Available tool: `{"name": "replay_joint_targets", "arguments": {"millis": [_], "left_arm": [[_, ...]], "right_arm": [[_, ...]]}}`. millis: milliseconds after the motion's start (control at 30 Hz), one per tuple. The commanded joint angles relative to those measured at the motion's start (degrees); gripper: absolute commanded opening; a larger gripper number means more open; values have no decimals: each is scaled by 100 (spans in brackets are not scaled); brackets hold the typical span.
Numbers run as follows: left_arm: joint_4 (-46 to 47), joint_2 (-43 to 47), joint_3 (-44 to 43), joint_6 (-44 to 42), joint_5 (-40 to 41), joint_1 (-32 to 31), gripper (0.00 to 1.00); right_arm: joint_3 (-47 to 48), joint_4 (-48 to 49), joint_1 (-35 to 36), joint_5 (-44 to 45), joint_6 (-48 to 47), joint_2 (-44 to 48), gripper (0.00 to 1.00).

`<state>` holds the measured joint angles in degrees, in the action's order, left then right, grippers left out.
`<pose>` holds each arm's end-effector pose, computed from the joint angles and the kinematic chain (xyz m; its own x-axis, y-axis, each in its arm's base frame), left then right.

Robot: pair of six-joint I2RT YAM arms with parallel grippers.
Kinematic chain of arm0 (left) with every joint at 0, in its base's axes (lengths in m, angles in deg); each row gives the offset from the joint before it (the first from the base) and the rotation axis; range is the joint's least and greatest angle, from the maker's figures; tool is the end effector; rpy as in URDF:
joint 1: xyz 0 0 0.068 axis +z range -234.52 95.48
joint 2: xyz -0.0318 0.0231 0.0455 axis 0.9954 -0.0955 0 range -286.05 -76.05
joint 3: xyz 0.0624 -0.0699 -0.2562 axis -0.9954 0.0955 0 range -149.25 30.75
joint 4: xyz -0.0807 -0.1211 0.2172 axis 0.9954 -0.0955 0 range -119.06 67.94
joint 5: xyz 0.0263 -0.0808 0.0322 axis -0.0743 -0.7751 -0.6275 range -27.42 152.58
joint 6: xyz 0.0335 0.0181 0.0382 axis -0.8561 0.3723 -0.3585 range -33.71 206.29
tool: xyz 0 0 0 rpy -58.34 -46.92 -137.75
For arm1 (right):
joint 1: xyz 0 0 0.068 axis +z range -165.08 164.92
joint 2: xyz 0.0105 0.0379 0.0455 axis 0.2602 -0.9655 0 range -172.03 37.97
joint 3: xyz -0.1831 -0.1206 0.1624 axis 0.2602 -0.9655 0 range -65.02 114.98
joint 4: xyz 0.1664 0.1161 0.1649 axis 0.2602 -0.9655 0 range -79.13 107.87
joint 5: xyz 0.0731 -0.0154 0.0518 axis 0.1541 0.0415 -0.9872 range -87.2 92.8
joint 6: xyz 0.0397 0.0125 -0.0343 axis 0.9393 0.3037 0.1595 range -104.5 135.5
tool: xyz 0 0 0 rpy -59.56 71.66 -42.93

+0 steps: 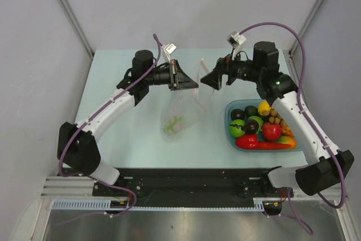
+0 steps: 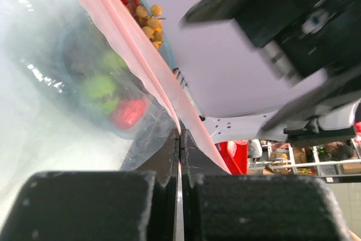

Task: Place the food in the zip-top bag and seal the zipper
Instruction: Place the fake fruit in the zipper food storage bag, then pick up the fake fruit from the bin.

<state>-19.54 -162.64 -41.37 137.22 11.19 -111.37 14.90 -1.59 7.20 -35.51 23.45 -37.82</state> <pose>0.3002 -0.1832 0.3540 -0.8648 -0.1051 -0.4910 0.4641 0.2058 -0.8615 0.2632 0.1317 0.4200 -0.3599 -0.0302 -0.9325 -0.8087 0.5084 0.2957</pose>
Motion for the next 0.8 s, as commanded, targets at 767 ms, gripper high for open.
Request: {"name": "replay_joint_targets", "arguments": {"millis": [767], "left_arm": [[-1166,203,5,-1736,508,-417,0]], "right_arm": [[-2191,-3908,-646,3171,-4618,627,99]]}}
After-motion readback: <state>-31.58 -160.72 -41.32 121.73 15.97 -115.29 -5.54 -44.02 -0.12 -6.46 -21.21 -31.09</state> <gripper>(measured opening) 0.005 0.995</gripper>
